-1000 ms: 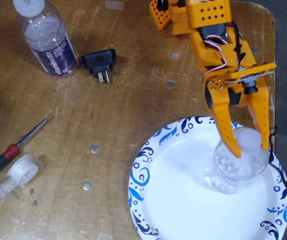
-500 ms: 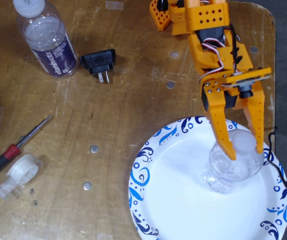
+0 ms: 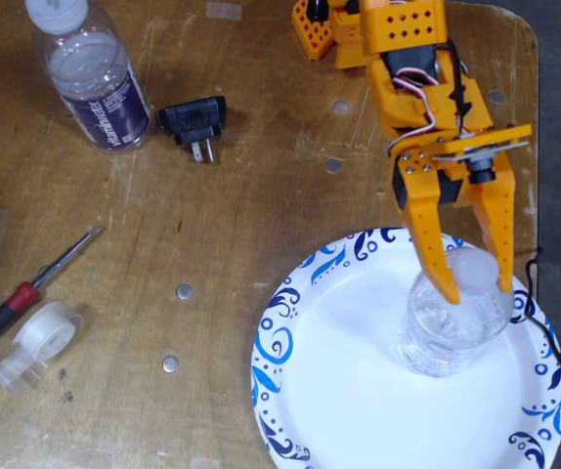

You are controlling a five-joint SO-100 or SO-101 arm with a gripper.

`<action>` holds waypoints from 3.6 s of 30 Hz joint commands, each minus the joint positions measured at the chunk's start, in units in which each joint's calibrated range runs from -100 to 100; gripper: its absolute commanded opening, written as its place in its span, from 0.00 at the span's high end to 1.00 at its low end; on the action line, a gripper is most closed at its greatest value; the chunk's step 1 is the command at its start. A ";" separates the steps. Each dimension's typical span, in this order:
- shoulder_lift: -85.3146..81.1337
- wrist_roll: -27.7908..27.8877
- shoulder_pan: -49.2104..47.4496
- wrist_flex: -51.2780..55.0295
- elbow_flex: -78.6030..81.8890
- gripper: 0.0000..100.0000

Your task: Move the bottles to the plate

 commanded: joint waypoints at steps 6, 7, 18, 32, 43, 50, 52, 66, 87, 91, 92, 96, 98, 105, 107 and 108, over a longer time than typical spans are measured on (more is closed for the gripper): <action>0.52 0.01 -0.33 1.16 -1.62 0.92; 0.52 0.01 -0.33 1.16 -2.25 0.92; 0.52 -2.97 -5.07 1.07 -8.56 0.72; -0.66 -4.43 -6.80 -6.50 -11.98 0.61; -28.23 -4.17 4.63 22.13 -7.74 0.57; -49.82 -1.61 23.61 59.04 -9.73 0.57; -53.86 -1.51 29.22 64.26 -8.92 0.57; -68.11 -1.35 64.58 73.83 0.72 0.57; -58.84 1.00 71.91 49.20 17.57 0.57; -54.29 1.00 74.39 47.98 15.59 0.57; -52.77 1.00 74.61 46.59 15.41 0.57; -45.60 1.15 74.93 39.80 14.87 0.57; -42.48 1.10 74.93 35.89 14.87 0.57; -35.74 1.05 75.04 30.05 12.89 0.57; -35.57 1.05 75.04 30.40 12.44 0.57; -35.40 1.05 75.04 30.23 12.44 0.57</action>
